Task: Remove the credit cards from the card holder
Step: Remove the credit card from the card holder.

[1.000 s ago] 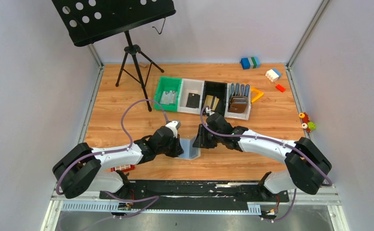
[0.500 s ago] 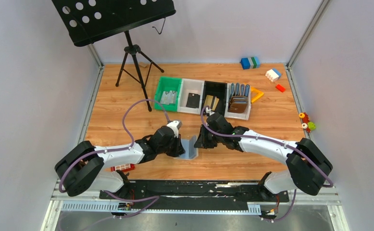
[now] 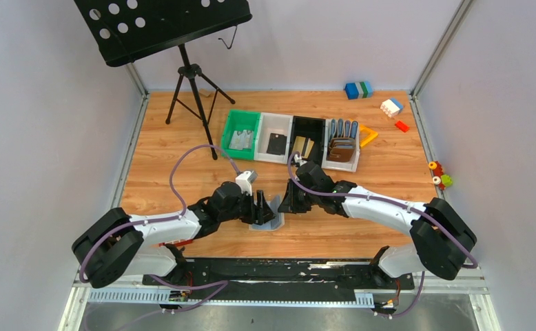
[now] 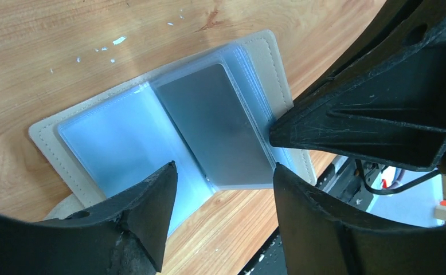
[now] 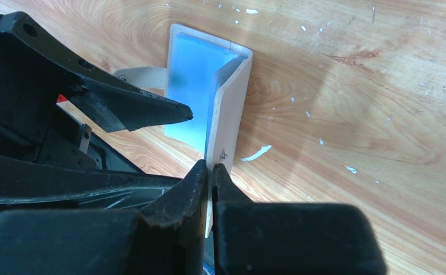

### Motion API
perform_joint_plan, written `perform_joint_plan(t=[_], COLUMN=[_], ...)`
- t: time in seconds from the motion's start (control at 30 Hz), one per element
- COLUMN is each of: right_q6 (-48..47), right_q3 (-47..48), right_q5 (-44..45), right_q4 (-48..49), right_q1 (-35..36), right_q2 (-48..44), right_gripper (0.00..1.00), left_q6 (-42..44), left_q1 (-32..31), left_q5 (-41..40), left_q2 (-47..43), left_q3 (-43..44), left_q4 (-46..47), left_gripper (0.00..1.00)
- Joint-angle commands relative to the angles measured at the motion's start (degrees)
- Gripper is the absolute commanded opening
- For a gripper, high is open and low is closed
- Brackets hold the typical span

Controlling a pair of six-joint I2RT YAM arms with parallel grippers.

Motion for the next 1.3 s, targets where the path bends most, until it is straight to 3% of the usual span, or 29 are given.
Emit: perform_joint_plan(t=[0.0, 0.17, 0.37, 0.53, 0.73, 1.03, 1.27], right_q6=[-0.2, -0.1, -0.1, 0.0, -0.8, -1.6, -2.5], right_q3=[2.6, 3.0, 4.6, 5.0, 6.7, 7.5, 12.0], right_q5=[-0.9, -1.0, 0.3, 1.4, 4.7, 5.5, 10.0], right_q4=[0.9, 0.5, -1.5, -2.4, -6.1, -7.2, -12.5], right_q1=[0.4, 0.6, 1.3, 1.9, 2.6, 3.1, 5.4], right_q2=[-0.6, -0.5, 0.6, 1.0, 1.2, 1.2, 4.5], right_gripper=[0.01, 0.0, 0.0, 0.0, 0.0, 0.0, 0.0], left_q6=[-2.7, -2.8, -1.7, -0.9, -1.3, -0.8, 2.2], left_q1=[0.7, 0.8, 0.9, 1.0, 1.2, 2.5, 3.3], left_q5=[2.2, 3.3, 2.8, 2.2, 2.7, 1.9, -0.1], left_q2=[-1.1, -0.4, 1.4, 2.6, 1.9, -3.0, -0.6], left_q3=[-1.0, -1.5, 0.1, 1.0, 0.4, -1.4, 0.4], left_q4=[5.6, 7.0, 4.2, 2.1, 2.0, -1.3, -7.6], left_gripper=[0.71, 0.77, 0.77, 0.68, 0.46, 0.45, 0.06])
